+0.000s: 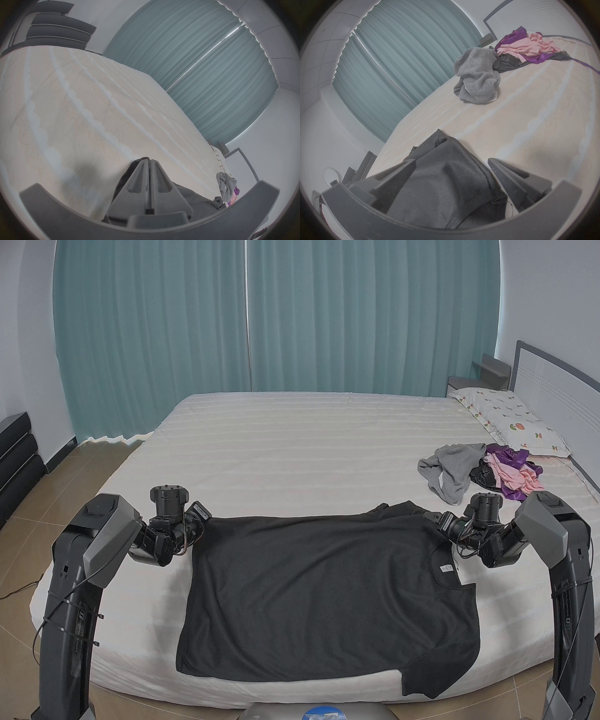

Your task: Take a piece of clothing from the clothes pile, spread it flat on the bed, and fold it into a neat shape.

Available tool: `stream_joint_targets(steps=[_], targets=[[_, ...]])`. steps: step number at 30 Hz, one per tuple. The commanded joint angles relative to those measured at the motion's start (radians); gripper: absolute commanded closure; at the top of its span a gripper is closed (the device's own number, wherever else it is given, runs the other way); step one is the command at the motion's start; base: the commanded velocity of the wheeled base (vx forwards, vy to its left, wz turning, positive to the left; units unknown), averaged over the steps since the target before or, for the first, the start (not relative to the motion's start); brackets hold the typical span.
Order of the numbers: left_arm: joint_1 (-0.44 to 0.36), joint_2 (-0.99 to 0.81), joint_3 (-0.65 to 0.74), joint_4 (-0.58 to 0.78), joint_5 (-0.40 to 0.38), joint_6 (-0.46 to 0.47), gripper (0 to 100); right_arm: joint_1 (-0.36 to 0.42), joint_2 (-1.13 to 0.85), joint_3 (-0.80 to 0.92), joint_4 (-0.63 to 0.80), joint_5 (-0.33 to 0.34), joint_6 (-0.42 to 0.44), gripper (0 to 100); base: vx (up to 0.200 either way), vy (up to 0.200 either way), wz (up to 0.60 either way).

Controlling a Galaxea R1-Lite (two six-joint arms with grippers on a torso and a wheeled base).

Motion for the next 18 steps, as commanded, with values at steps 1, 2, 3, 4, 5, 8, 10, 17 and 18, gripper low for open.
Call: stream_joint_targets(steps=[1, 2, 3, 4, 5, 8, 10, 17, 18], targets=[[0.000, 0.000, 0.001, 0.000, 0.000, 0.000, 100, 0.002, 0.039, -0.027, 0.006, 0.001, -0.002, 100, 0.000, 0.000, 0.00], [0.000, 0.000, 0.001, 0.000, 0.000, 0.000, 100, 0.002, 0.039, -0.027, 0.006, 0.001, -0.002, 100, 0.000, 0.000, 0.00], [0.000, 0.002, -0.001, -0.002, -0.002, 0.000, 100, 0.000, 0.040, -0.031, 0.010, 0.002, -0.002, 100, 0.000, 0.000, 0.00], [0.000, 0.003, -0.006, -0.002, -0.002, 0.000, 100, -0.002, 0.040, -0.031, 0.013, 0.004, -0.002, 100, 0.000, 0.000, 0.00], [0.000, 0.003, -0.006, -0.002, -0.002, 0.000, 100, -0.002, 0.040, -0.031, 0.013, 0.004, -0.002, 100, 0.000, 0.000, 0.00], [0.000, 0.010, -0.015, -0.002, -0.002, 0.000, 100, -0.003, 0.047, -0.038, 0.003, 0.002, -0.002, 100, 0.000, 0.000, 0.00], [0.000, 0.010, -0.015, -0.012, -0.002, 0.000, 100, -0.003, 0.045, -0.040, 0.003, 0.001, -0.002, 100, 0.000, 0.000, 0.00], [0.000, 0.011, -0.019, -0.065, -0.003, 0.000, 100, -0.009, 0.039, -0.066, -0.017, -0.033, -0.001, 100, 0.000, 0.000, 0.00], [0.000, 0.011, -0.026, -0.065, -0.003, 0.000, 100, -0.014, 0.040, -0.073, -0.028, -0.044, -0.002, 100, 0.000, 0.000, 0.00]])
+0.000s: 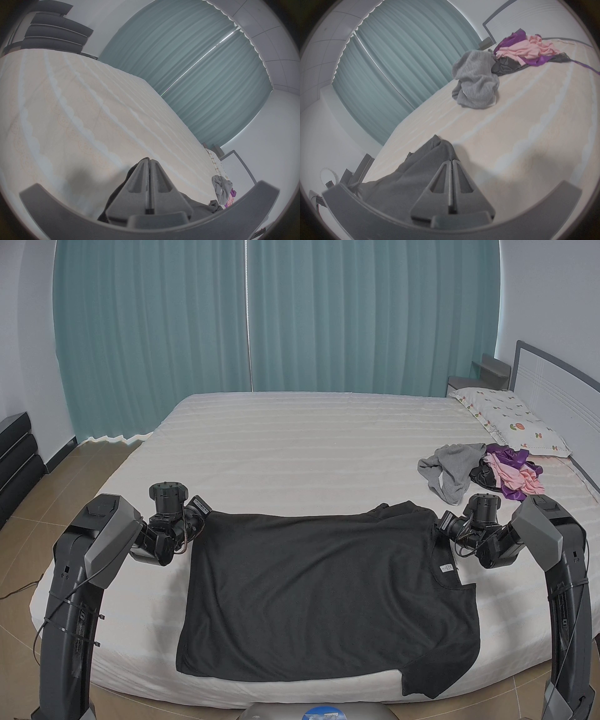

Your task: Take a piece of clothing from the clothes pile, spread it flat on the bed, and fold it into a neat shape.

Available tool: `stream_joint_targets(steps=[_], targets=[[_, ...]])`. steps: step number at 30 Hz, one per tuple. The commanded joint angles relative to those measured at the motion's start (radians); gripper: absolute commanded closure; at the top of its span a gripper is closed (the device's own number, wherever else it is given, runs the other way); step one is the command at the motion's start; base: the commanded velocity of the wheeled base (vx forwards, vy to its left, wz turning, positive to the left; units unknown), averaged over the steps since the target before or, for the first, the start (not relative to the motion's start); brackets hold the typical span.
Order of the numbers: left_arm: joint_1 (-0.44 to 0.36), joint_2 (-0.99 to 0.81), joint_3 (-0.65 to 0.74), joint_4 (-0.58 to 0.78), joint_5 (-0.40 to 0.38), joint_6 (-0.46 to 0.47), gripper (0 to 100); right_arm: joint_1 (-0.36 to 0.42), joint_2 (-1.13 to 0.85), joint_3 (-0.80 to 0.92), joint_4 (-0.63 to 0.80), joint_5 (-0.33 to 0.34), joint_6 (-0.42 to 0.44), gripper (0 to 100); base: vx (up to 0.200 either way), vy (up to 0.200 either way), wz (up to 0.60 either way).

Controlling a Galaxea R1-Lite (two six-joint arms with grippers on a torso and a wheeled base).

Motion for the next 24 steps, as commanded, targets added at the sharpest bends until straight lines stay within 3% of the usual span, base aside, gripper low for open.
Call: stream_joint_targets(steps=[1, 7, 24], targets=[[-0.002, 0.003, -0.019, -0.005, 0.003, -0.001, 100, -0.011, -0.002, -0.023, -0.023, -0.019, 0.001, 100, 0.000, 0.000, 0.00], [0.000, 0.051, -0.060, -0.085, 0.024, -0.001, 100, -0.020, -0.005, -0.033, -0.056, -0.042, 0.008, 100, 0.000, 0.000, 0.00], [0.017, 0.065, -0.126, -0.093, 0.047, -0.044, 100, -0.017, 0.003, -0.104, -0.099, -0.121, 0.007, 100, 0.000, 0.000, 0.00]])
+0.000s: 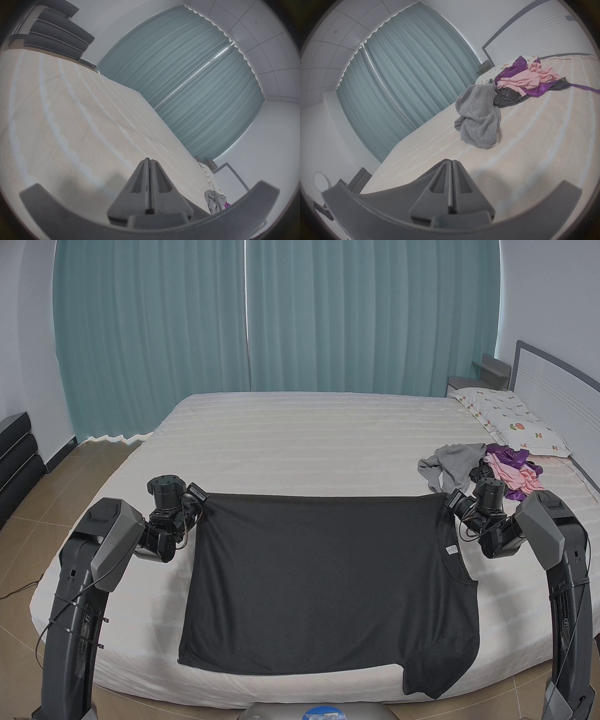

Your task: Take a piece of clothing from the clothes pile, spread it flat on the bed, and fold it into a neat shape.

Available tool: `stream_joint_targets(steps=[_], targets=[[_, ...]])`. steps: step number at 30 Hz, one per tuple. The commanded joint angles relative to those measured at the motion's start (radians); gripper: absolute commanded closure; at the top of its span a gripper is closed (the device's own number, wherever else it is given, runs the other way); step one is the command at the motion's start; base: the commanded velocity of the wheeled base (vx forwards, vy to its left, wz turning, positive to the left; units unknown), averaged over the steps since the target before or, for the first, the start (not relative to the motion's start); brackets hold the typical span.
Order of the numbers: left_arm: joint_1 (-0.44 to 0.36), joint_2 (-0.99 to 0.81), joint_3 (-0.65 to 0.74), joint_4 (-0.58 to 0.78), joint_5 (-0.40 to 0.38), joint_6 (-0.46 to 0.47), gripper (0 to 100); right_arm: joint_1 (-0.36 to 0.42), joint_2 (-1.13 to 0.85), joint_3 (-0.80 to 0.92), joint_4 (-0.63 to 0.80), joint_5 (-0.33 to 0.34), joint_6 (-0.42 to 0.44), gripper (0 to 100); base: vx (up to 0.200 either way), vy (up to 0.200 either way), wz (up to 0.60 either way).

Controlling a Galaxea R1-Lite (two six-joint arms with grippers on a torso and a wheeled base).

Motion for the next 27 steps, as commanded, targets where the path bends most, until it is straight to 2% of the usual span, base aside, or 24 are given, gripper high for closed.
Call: stream_joint_targets(steps=[1, 8, 16, 26, 27], targets=[[0.005, 0.012, -0.009, -0.001, 0.002, -0.001, 100, 0.003, 0.003, -0.004, -0.012, -0.003, -0.001, 100, 0.000, 0.000, 0.00], [0.003, 0.054, -0.059, 0.006, 0.002, 0.001, 100, 0.011, 0.031, -0.024, -0.024, -0.038, -0.008, 100, 0.000, 0.000, 0.00], [0.000, 0.065, -0.061, 0.017, -0.006, 0.002, 100, 0.014, 0.064, -0.028, -0.015, -0.038, -0.021, 100, 0.000, 0.000, 0.00], [-0.003, 0.079, -0.081, 0.112, -0.010, 0.002, 100, 0.015, 0.097, -0.018, -0.010, -0.037, -0.021, 100, 0.000, 0.000, 0.00], [-0.003, 0.077, -0.081, 0.118, -0.010, 0.002, 0, 0.020, 0.103, -0.018, -0.012, -0.038, -0.021, 0, 0.000, 0.000, 0.00]])
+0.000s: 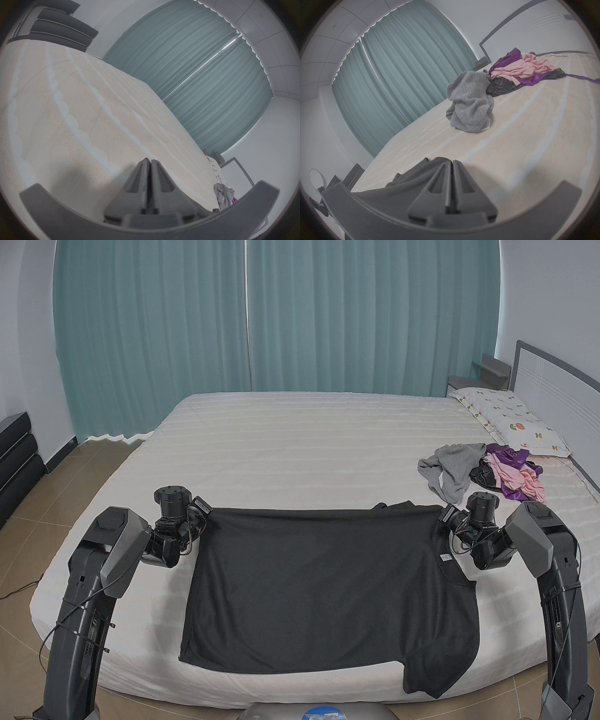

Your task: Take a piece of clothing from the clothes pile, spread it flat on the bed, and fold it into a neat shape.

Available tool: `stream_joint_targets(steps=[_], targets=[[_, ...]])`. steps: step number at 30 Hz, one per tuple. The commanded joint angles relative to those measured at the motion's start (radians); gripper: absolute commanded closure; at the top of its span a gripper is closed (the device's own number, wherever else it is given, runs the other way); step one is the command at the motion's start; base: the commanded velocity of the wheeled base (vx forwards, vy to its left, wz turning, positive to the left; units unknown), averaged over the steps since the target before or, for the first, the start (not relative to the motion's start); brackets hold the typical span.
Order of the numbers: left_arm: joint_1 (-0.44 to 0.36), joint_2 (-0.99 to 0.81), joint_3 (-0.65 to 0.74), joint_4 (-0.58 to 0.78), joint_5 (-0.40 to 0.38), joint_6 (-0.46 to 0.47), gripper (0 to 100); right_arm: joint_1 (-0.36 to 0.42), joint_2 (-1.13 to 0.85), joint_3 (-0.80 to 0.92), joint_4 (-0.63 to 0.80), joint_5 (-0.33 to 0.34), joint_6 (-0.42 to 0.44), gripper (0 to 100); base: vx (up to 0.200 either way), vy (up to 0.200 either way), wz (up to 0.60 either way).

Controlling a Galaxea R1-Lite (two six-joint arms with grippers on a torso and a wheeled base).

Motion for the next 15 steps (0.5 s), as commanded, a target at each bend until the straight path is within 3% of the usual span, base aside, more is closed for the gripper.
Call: stream_joint_targets(steps=[1, 11, 15], targets=[[-0.002, 0.006, -0.007, 0.011, 0.000, 0.000, 0, 0.006, 0.023, 0.003, 0.000, 0.000, 0.000, 0, 0.000, 0.000, 0.00], [0.006, -0.011, 0.024, 0.008, 0.015, -0.004, 0, -0.023, -0.066, 0.059, -0.006, 0.006, 0.011, 0, 0.000, 0.000, 0.00], [0.029, -0.100, 0.126, -0.012, 0.026, -0.028, 0, -0.052, -0.187, 0.180, -0.010, 0.037, 0.014, 0, 0.000, 0.000, 0.00]])
